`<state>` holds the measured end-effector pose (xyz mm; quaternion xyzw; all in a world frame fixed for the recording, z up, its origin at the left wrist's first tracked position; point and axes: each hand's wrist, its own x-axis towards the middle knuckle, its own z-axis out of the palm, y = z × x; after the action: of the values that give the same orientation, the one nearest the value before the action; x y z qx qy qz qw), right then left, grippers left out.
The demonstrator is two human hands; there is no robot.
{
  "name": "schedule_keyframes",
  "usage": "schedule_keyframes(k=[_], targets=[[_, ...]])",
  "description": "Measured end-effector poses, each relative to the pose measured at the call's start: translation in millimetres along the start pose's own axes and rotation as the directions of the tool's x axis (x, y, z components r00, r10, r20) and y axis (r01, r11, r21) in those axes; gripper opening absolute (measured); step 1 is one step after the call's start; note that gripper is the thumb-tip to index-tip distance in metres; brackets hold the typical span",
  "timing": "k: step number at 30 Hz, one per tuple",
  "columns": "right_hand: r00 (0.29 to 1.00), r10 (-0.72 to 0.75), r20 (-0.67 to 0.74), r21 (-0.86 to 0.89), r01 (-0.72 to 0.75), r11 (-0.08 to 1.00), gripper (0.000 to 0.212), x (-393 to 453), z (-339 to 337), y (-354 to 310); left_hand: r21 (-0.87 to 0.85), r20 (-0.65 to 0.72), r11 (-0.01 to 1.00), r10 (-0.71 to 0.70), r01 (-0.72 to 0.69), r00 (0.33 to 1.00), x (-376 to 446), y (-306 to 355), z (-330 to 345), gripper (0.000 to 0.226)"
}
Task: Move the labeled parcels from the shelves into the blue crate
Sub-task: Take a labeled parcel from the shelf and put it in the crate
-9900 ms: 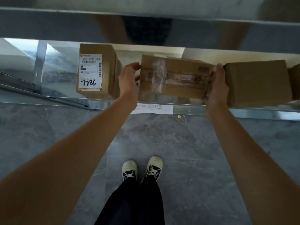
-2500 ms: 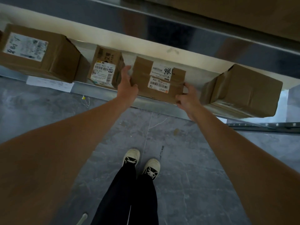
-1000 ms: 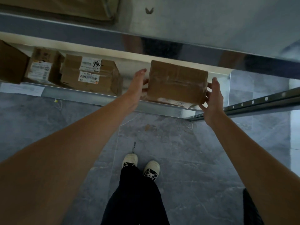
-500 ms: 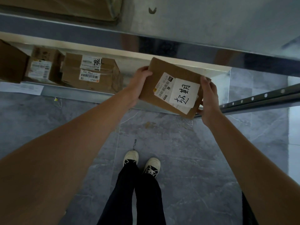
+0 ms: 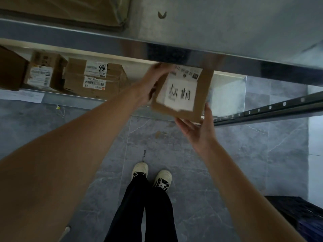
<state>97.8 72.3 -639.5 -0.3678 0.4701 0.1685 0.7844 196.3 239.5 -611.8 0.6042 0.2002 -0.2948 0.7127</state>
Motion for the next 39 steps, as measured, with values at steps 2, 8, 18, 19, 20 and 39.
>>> schedule_keyframes(k=[2, 8, 18, 19, 20, 39], targets=[[1.000, 0.019, 0.001, 0.040, -0.019, 0.999, 0.052, -2, 2, 11, 0.023, 0.074, 0.992, -0.128, 0.127, 0.989, 0, -15, -2, 0.056], [0.998, -0.009, -0.067, -0.374, -0.016, 0.927, 0.046, 2, -24, 22, 0.053, 0.143, 0.990, -0.136, 0.130, 0.980, -7, -34, 0, 0.056], [0.975, -0.215, -0.048, -0.531, 0.157, 0.833, 0.061, 11, -30, 28, 0.082, -0.134, 0.996, 0.048, -0.037, 0.990, -30, -101, 19, 0.046], [0.973, -0.223, -0.054, -0.540, 0.160, 0.827, 0.065, 11, -31, 31, 0.104, -0.147, 0.993, 0.075, -0.060, 0.986, -30, -103, 21, 0.046], [0.971, -0.230, -0.065, -0.544, 0.159, 0.824, 0.068, 11, -32, 34, 0.122, -0.155, 0.990, 0.090, -0.071, 0.984, -30, -104, 23, 0.046], [0.946, -0.315, -0.078, -0.586, 0.212, 0.782, 0.050, -151, -21, 20, 0.229, -0.158, 0.971, 0.104, -0.066, 0.982, -190, -38, 45, 0.058]])
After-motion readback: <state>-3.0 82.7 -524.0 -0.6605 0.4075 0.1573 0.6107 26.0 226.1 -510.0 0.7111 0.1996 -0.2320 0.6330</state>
